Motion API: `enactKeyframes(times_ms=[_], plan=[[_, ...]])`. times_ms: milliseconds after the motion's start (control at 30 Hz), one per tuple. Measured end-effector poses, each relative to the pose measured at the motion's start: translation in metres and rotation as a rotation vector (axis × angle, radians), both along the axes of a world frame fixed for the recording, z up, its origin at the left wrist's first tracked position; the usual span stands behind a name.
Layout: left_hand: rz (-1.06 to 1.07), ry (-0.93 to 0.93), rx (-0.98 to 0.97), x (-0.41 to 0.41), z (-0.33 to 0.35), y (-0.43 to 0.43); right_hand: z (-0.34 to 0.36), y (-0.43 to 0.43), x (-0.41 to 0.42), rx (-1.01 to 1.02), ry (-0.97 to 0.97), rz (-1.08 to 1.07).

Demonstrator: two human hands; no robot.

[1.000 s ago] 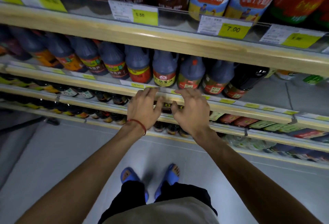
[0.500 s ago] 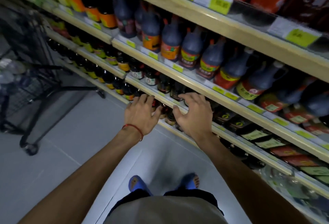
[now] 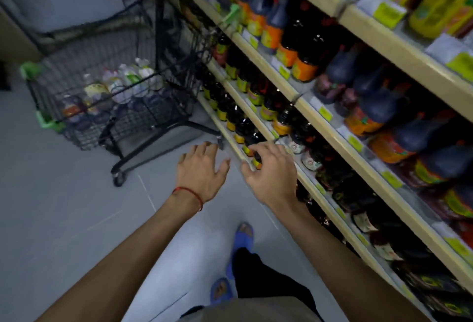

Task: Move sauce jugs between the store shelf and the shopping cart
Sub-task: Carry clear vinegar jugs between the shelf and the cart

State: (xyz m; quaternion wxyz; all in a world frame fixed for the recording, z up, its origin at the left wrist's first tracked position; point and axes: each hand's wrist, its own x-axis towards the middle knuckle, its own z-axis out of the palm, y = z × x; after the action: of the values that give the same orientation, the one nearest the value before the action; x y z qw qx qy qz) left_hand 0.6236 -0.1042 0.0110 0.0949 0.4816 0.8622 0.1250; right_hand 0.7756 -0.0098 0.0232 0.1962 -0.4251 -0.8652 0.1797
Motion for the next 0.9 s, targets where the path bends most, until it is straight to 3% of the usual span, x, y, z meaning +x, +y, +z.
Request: enactKeyframes(times_ms=[500,900], plan=[[0.434,0.041,-0.062,-0.262,0.016,0.046,-0.002,0.102,-0.323,-0.057,0.058,0.426],[0.493,-0.069,-0.071,-0.45,-0.008,0.04,-0.012,0.101,-0.519,-0.088,-0.037,0.466]])
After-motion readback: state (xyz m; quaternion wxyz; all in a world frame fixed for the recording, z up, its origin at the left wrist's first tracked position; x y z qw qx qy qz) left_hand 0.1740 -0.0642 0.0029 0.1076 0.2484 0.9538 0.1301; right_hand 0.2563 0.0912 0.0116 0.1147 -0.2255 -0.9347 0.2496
